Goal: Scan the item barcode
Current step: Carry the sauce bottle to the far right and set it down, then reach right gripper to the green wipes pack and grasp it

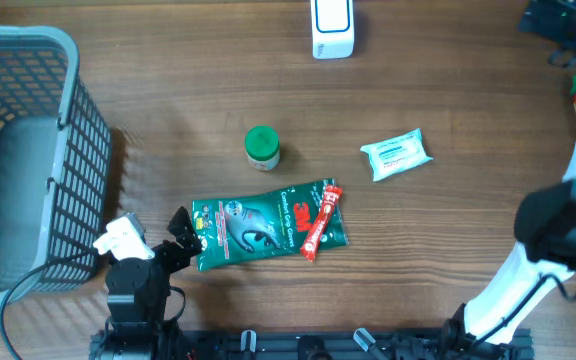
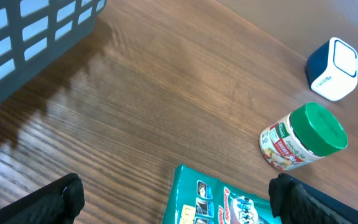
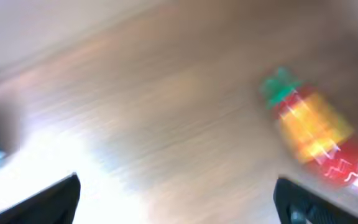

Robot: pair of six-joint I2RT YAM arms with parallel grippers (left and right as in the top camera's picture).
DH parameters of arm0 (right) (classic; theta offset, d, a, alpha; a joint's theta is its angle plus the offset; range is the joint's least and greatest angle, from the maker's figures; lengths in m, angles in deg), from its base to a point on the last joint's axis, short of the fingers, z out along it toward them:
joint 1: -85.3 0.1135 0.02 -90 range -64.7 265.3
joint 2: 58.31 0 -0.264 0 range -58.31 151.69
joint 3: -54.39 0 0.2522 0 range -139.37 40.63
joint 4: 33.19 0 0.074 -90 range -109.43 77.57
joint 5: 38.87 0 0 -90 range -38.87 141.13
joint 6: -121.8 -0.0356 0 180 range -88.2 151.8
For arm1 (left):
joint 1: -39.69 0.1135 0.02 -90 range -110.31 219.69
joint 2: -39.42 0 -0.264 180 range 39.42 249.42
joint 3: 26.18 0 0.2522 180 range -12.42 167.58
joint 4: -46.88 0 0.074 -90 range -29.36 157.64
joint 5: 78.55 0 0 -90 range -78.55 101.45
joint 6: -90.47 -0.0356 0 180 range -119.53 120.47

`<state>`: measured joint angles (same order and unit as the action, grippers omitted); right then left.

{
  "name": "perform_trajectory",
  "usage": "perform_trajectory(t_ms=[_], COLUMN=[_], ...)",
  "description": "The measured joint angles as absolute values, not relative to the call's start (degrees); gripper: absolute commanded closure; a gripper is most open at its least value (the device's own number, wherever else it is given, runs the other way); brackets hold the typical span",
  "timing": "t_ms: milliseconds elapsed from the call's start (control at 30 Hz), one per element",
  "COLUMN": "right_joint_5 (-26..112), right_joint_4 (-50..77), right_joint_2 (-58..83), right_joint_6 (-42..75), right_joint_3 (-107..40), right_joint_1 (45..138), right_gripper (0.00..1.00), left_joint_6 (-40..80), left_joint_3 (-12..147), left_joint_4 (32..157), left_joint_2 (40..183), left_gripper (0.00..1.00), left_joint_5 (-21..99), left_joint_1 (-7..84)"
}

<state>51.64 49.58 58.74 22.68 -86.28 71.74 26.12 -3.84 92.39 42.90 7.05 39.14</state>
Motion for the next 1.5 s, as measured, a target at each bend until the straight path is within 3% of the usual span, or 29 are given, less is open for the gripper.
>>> perform_trajectory(t_ms=[67,200,300,400,500,700,900,933,967,1033,1067,1100,1200,1333,1500], right_joint_5=[41.78,38.72,44.89,54.92,59.88,67.38,71.53,71.77,71.92,72.47,72.86,73.28,71.9,65.54,40.73], right_joint_4=[58.98,64.14,64.77,63.59,56.75,45.01,35.11,33.43,31.37,28.29,27.72,27.57,28.07,33.01,42.7], right_joint_2=[58.61,59.35,59.38,59.38,59.4,59.79,59.77,59.77,59.77,58.98,58.9,58.7,57.74,57.61,56.64], right_joint_6=[26.46,28.69,26.09,22.72,21.32,18.11,18.28,18.52,18.94,20.19,20.43,20.43,21.19,21.43,27.6], right_joint_3=[-85.87,-83.29,-81.89,-74.79,-65.5,-47.79,-42.59,-41.48,-39.79,-37.76,-37.02,-36.32,-35.84,-38.33,-45.54], right_joint_1=[75.17,83.04,89.58,102.34,108.94,110.23,109.95,109.84,109.71,109.36,109.22,108.96,108.07,106.51,104.96], right_gripper=[0.0,0.0,0.0,0.01,0.16,0.16,0.19,0.22,0.42,0.61,0.76,0.83,0.94,0.96,0.96], left_joint_6=[26.12,26.12,26.12,26.12,26.12,26.12,26.12,26.12,26.12,26.12,26.12,26.12,26.12,26.12,26.12], left_joint_3=[-3.84,-3.84,-3.84,-3.84,-3.84,-3.84,-3.84,-3.84,-3.84,-3.84,-3.84,-3.84,-3.84,-3.84,-3.84], left_joint_4=[92.41,92.41,92.41,92.41,92.43,92.41,92.41,92.43,92.41,92.41,92.41,92.41,92.41,92.43,92.41], left_joint_2=[42.9,42.9,42.9,42.9,42.88,42.9,42.9,42.9,42.9,42.9,42.9,42.9,42.9,42.9,42.9], left_gripper=[0.0,0.0,0.0,0.0,0.0,0.0,0.0,0.0,0.0,0.0,0.0,0.0,0.0,0.0,0.0], left_joint_5=[7.02,7.02,7.02,7.02,7.02,7.02,7.02,7.02,7.02,7.02,7.02,7.02,7.02,7.05,7.02], left_joint_1=[39.14,39.14,39.14,39.14,39.14,39.14,39.14,39.14,39.14,39.14,39.14,39.14,39.14,39.14,39.14])
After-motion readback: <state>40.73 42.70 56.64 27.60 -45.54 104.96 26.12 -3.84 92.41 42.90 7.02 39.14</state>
